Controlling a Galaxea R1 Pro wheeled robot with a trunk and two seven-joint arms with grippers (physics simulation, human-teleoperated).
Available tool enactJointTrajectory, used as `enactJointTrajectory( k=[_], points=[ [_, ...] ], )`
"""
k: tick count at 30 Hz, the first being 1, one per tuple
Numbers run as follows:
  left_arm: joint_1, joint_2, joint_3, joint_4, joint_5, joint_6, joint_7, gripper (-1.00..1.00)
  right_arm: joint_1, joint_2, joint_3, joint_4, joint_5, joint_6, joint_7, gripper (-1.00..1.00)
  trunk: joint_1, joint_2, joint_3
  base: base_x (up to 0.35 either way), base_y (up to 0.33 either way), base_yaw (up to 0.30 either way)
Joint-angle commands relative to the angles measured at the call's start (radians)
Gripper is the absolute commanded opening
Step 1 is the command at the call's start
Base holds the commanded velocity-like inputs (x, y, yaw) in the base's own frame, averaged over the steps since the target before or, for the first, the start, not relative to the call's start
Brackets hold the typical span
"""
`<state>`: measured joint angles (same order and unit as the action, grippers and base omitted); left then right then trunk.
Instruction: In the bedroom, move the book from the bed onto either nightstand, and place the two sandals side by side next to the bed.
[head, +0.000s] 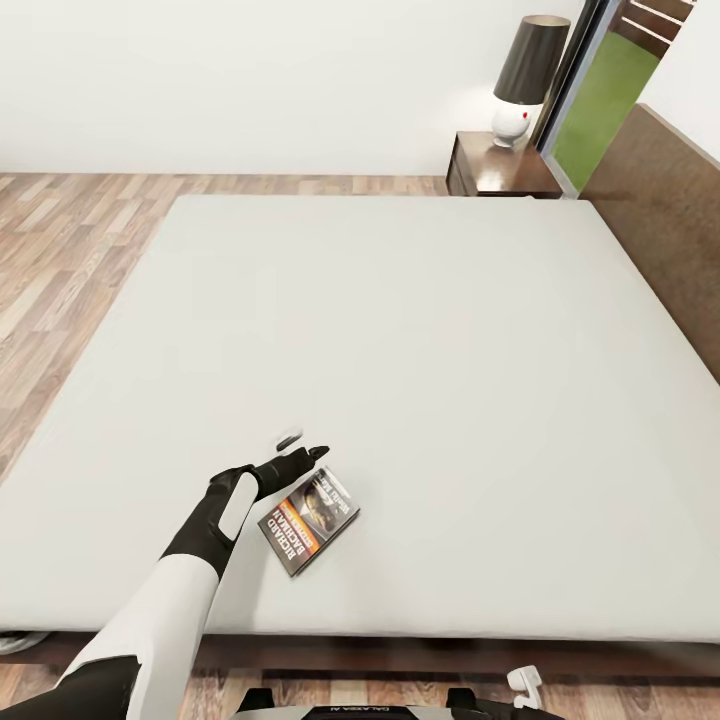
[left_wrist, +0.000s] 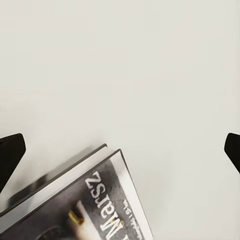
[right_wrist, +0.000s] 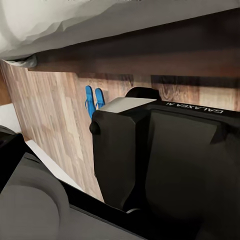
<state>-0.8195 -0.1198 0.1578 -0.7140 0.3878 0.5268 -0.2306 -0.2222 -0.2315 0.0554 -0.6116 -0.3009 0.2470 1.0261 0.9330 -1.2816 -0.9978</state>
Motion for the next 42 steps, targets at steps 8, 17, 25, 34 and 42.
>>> enactJointTrajectory(
  k=[8, 17, 25, 34, 42],
  points=[
    [0.0, -0.001, 0.006, -0.001, 0.004, 0.009, -0.003, 1.0, 0.0, -0.002, 0.006, -0.001, -0.011, 0.009, 0.0, 1.0, 0.0, 0.0, -0.001, 0.0, 0.0, 0.0],
    [0.0, -0.001, 0.006, -0.001, 0.005, 0.01, -0.004, 1.0, 0.0, -0.002, 0.006, -0.001, -0.011, 0.009, 0.0, 1.0, 0.0, 0.0, -0.001, -0.004, 0.0, 0.0],
    [-0.001, -0.001, 0.006, -0.001, 0.005, 0.01, -0.004, 1.0, 0.0, -0.002, 0.005, -0.001, -0.011, 0.009, -0.001, 1.0, 0.0, 0.0, -0.001, -0.134, 0.0, 0.0],
    [-0.001, -0.001, 0.006, -0.001, 0.005, 0.01, -0.004, 1.0, 0.0, -0.002, 0.004, -0.001, -0.011, 0.009, -0.003, 1.0, 0.0, 0.0, -0.001, -0.011, 0.0, 0.0],
    [0.0, -0.001, 0.006, -0.001, 0.005, 0.01, -0.004, 1.0, 0.0, -0.002, 0.004, -0.001, -0.011, 0.009, -0.003, 1.0, 0.0, 0.0, -0.001, -0.142, 0.0, 0.0]
  ],
)
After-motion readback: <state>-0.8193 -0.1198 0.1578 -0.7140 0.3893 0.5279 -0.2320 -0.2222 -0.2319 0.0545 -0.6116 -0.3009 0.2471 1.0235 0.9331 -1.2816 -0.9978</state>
